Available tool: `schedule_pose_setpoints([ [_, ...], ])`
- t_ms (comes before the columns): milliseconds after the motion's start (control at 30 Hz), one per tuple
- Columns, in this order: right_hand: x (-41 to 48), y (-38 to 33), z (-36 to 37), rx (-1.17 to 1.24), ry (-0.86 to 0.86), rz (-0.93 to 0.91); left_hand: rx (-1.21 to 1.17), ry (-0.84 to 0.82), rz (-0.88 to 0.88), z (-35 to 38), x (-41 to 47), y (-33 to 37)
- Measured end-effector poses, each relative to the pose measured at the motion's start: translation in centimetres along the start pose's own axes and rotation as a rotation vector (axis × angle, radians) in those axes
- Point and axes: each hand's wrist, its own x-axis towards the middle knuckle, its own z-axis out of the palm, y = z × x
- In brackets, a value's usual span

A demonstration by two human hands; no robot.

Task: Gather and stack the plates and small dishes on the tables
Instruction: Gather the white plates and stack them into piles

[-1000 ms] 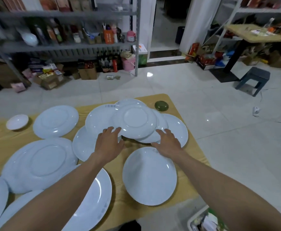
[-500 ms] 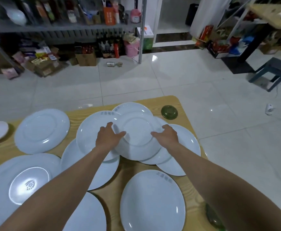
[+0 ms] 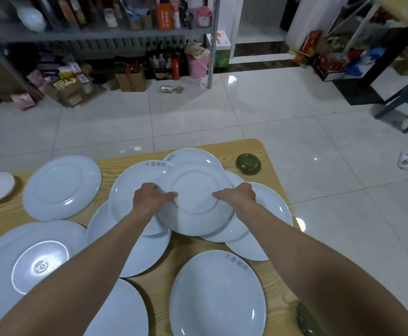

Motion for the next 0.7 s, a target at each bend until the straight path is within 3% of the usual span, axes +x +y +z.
schedule_pose_setpoints([
  [167,-1.0,-1.1,-1.3,0.251,0.006,-0.034,-0.092,0.053,0.040,-2.4,-1.5,1.7],
  [333,-3.9,-3.2,-3.3,0.480,0.084,-0.184,-0.192,0.156,0.162,-4.6,-3.7,4.9],
  [500,-7.1,-4.4,-5.2,0.636,0.211,-0.287,-0.507,0.142,0.194,-5.2,-6.6,7.9],
  [700,-9.1,-3.5,-6.4,0.798,0.108,-0.296,-0.919,0.047,0.110,-4.6,-9.6,8.9],
])
